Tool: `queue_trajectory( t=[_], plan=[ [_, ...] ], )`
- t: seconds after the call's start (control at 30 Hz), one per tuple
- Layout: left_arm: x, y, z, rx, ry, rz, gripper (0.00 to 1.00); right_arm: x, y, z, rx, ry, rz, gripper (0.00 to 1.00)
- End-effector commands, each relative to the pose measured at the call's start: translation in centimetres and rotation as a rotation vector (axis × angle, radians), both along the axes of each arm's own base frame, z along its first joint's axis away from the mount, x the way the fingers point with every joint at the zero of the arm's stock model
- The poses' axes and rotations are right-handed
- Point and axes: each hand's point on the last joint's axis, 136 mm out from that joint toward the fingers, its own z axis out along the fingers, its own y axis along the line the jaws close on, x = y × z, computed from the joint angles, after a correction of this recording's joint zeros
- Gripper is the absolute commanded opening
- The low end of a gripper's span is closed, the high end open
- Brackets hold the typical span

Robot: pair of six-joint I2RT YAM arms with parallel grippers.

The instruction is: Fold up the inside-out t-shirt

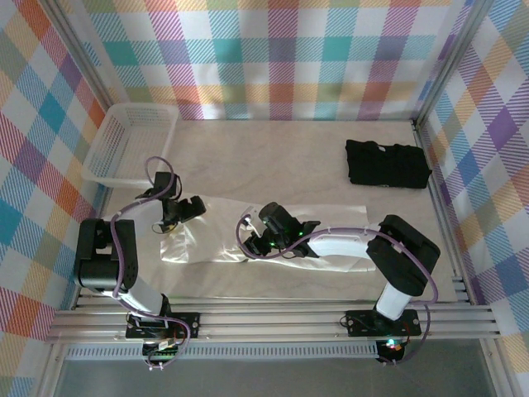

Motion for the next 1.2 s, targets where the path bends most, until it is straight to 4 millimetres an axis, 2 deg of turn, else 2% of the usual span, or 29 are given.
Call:
queue_trajectory(
  t=[0.0,0.13,0.23,0.4,0.5,0.63,0.77,0.83,0.93,1.03,1.17],
  plan=[
    [-2.9,-4.7,-1.1,-0.130,0.065,-0.123,0.98,0.6,0.3,1.6,0.051,-0.020,-0.022,0.59],
    [-4.0,-4.9,-0.3,-0.121,0.044,-0.130,0.94,0.8,0.7,1.6,0.054,-0.010,-0.023,0.59],
    [-4.9,-5.1,-0.5,-0.130,0.050,-0.135,0.90,0.8,0.9,1.6,0.057,0.000,-0.024,0.59],
    [-5.7,-5.2,-1.5,-0.136,0.068,-0.139,0.76,0.9,0.9,1.5,0.052,0.003,-0.030,0.59],
    [-4.9,-5.0,-1.6,-0.120,0.040,-0.135,0.60,0.9,0.8,1.5,0.052,0.007,-0.037,0.59],
    [-4.1,-5.9,-1.6,-0.167,0.026,-0.150,0.36,1.0,0.5,1.8,0.048,0.001,-0.048,0.59],
    [-3.6,-6.0,-2.0,-0.166,0.032,-0.154,0.05,1.0,-0.1,2.2,0.042,-0.016,-0.065,0.59],
    [-3.2,-5.7,-1.8,-0.152,0.019,-0.135,0.00,1.1,-0.4,2.5,0.038,-0.028,-0.072,0.59],
    [-2.4,-5.3,-0.3,-0.143,-0.028,-0.092,0.00,1.5,-1.3,3.0,0.028,-0.041,-0.092,0.59],
    [-1.9,-4.5,2.3,-0.111,-0.085,-0.057,0.00,2.3,-3.0,4.3,0.057,-0.039,-0.135,0.60],
    [-2.6,-3.3,6.1,-0.036,-0.096,-0.031,0.00,4.0,-6.0,5.9,0.089,-0.036,-0.217,0.61]
  ],
)
